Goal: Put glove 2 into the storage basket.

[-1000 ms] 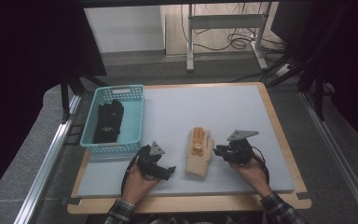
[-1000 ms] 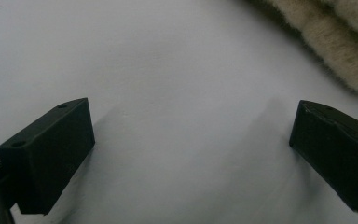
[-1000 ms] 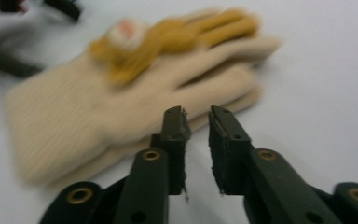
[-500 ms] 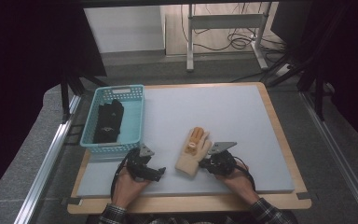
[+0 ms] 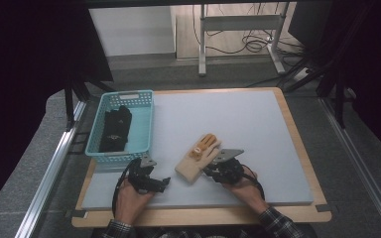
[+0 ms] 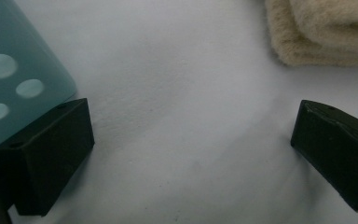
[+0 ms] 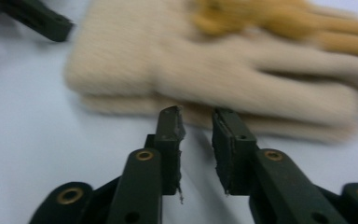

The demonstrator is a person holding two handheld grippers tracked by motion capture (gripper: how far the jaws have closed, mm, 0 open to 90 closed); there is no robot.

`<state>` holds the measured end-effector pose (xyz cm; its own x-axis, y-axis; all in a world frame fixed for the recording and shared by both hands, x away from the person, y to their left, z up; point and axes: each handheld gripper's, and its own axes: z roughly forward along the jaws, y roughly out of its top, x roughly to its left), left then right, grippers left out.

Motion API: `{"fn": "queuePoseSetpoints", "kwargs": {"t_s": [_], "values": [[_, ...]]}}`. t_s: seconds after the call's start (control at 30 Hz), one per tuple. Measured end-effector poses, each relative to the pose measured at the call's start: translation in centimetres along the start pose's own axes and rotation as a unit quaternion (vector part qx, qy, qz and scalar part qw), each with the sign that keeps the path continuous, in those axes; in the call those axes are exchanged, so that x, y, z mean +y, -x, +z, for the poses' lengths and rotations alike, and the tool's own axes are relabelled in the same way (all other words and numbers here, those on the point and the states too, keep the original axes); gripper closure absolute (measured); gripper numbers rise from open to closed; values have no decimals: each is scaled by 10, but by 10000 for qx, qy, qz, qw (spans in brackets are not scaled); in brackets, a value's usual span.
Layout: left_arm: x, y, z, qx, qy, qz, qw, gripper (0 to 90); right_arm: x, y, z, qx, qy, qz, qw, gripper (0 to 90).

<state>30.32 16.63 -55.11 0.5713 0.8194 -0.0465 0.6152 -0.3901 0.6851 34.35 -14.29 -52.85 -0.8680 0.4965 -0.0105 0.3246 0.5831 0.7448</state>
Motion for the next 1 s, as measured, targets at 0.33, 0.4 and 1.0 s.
{"fn": "queuePoseSetpoints", "kwargs": {"t_s": [0.33, 0.4, 1.0], "values": [[-1, 0, 0, -4, 36, -35, 10000, 0, -27, 49, -45, -766, 66, 513, 9957, 419], [-1, 0, 0, -7, 38, -39, 10000, 0, -34, 58, -53, -900, 108, 644, 9938, 356], [-1, -1, -1, -26, 76, -60, 9999, 5, -64, 83, -66, -1457, -205, 1042, 9836, 131]]}}
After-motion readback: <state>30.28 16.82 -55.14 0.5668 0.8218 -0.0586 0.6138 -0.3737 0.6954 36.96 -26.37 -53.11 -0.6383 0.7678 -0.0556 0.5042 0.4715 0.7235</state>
